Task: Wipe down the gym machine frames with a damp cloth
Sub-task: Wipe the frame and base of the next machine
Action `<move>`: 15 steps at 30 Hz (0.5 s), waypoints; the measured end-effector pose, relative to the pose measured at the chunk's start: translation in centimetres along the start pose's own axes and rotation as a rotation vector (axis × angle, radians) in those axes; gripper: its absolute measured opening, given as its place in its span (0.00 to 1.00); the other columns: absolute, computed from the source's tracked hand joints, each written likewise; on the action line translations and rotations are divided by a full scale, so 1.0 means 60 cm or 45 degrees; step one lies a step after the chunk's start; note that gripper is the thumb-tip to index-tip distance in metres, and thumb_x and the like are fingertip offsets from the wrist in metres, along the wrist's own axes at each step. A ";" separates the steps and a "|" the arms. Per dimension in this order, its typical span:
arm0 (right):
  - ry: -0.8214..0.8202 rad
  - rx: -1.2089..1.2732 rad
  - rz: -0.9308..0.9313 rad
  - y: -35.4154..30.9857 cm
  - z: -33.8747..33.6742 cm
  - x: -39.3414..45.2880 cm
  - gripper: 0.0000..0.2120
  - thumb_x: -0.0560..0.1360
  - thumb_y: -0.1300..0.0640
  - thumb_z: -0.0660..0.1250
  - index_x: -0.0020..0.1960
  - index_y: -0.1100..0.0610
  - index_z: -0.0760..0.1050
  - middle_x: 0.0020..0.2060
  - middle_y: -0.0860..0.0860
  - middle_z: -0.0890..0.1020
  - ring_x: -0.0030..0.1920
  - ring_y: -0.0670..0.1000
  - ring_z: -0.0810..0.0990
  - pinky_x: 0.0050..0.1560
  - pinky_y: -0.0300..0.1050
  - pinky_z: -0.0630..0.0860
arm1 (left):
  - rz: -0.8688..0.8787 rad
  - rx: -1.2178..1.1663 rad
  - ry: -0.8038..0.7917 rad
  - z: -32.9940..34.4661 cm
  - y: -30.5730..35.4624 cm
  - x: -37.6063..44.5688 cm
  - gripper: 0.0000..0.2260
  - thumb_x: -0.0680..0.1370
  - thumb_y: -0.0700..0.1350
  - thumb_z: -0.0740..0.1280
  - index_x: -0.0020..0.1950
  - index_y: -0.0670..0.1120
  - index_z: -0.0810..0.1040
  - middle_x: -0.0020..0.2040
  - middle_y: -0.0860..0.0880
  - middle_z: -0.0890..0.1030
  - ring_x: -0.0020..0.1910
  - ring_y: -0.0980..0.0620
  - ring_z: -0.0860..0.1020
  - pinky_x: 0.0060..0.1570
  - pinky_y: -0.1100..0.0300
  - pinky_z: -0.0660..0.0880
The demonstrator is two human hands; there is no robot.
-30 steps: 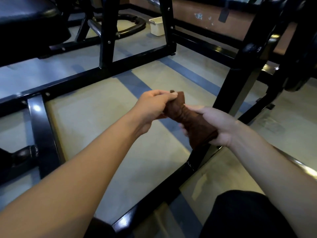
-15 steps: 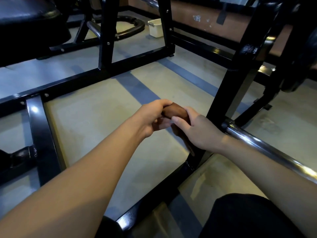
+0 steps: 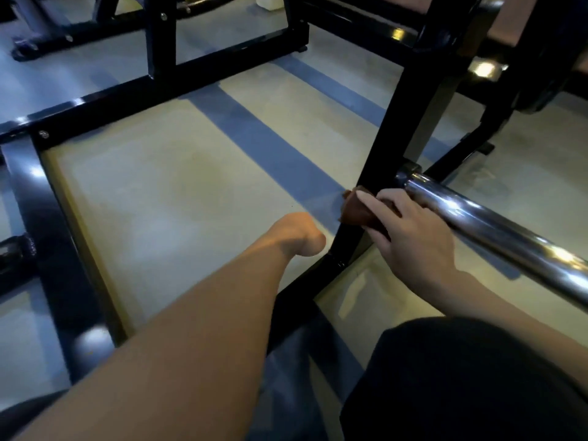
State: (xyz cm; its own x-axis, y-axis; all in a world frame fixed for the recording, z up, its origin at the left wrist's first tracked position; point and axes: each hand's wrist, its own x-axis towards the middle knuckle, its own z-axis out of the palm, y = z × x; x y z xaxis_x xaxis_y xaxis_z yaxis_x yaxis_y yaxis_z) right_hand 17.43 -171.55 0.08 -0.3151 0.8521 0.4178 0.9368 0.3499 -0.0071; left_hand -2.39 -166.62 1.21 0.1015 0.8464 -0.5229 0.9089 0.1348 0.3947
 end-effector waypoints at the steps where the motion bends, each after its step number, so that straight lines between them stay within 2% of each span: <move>1: 0.026 -0.052 -0.062 0.008 0.013 -0.007 0.29 0.75 0.56 0.76 0.74 0.54 0.74 0.62 0.56 0.78 0.48 0.60 0.81 0.42 0.49 0.71 | -0.032 -0.057 -0.063 0.025 -0.001 0.003 0.19 0.83 0.50 0.64 0.71 0.41 0.74 0.71 0.40 0.75 0.68 0.40 0.75 0.63 0.53 0.73; 4: 0.057 -0.187 -0.101 0.025 0.065 -0.027 0.29 0.74 0.63 0.72 0.74 0.53 0.74 0.66 0.59 0.76 0.51 0.60 0.74 0.47 0.54 0.69 | -0.141 -0.237 -0.137 0.113 -0.013 0.015 0.24 0.77 0.59 0.71 0.66 0.46 0.76 0.63 0.44 0.79 0.60 0.41 0.79 0.57 0.53 0.77; 7: 0.046 -0.134 -0.145 0.006 0.147 -0.055 0.28 0.75 0.67 0.67 0.74 0.56 0.74 0.71 0.58 0.74 0.50 0.60 0.67 0.48 0.57 0.68 | -0.174 -0.290 -0.028 0.188 -0.034 0.019 0.19 0.73 0.57 0.75 0.57 0.51 0.73 0.56 0.46 0.82 0.54 0.42 0.81 0.55 0.51 0.80; 9: -0.067 -0.125 -0.221 -0.016 0.185 -0.076 0.27 0.77 0.61 0.64 0.76 0.57 0.72 0.74 0.54 0.71 0.49 0.60 0.69 0.43 0.56 0.75 | -0.153 -0.238 0.142 0.212 -0.046 0.017 0.13 0.77 0.54 0.71 0.57 0.51 0.75 0.56 0.46 0.82 0.55 0.41 0.81 0.52 0.52 0.79; 12: -0.222 -0.185 -0.295 -0.024 0.203 -0.096 0.28 0.79 0.47 0.70 0.77 0.55 0.71 0.73 0.52 0.74 0.46 0.59 0.74 0.38 0.52 0.75 | -0.102 -0.176 0.269 0.217 -0.050 0.015 0.10 0.80 0.51 0.67 0.58 0.49 0.77 0.56 0.44 0.82 0.56 0.40 0.82 0.51 0.51 0.78; 13: -0.209 -0.166 -0.316 -0.019 0.204 -0.091 0.28 0.79 0.49 0.72 0.76 0.55 0.72 0.72 0.52 0.75 0.44 0.59 0.75 0.37 0.52 0.75 | -0.096 -0.150 0.269 0.215 -0.050 0.015 0.10 0.80 0.51 0.67 0.59 0.49 0.76 0.56 0.44 0.82 0.56 0.39 0.82 0.51 0.51 0.77; 15: -0.133 -0.062 -0.298 -0.013 0.189 -0.072 0.26 0.77 0.59 0.74 0.74 0.56 0.74 0.71 0.53 0.76 0.44 0.59 0.73 0.38 0.53 0.74 | -0.096 -0.100 0.258 0.215 -0.054 0.016 0.11 0.79 0.50 0.69 0.59 0.48 0.76 0.57 0.44 0.82 0.57 0.39 0.81 0.50 0.51 0.77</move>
State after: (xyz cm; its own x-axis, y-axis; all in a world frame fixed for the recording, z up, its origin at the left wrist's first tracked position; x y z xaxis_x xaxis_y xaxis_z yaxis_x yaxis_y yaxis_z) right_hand 16.35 -171.11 -12.01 -0.5360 0.7865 0.3067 0.8418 0.5255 0.1235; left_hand -0.03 -172.88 -10.31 -0.0560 0.9173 -0.3942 0.8756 0.2348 0.4222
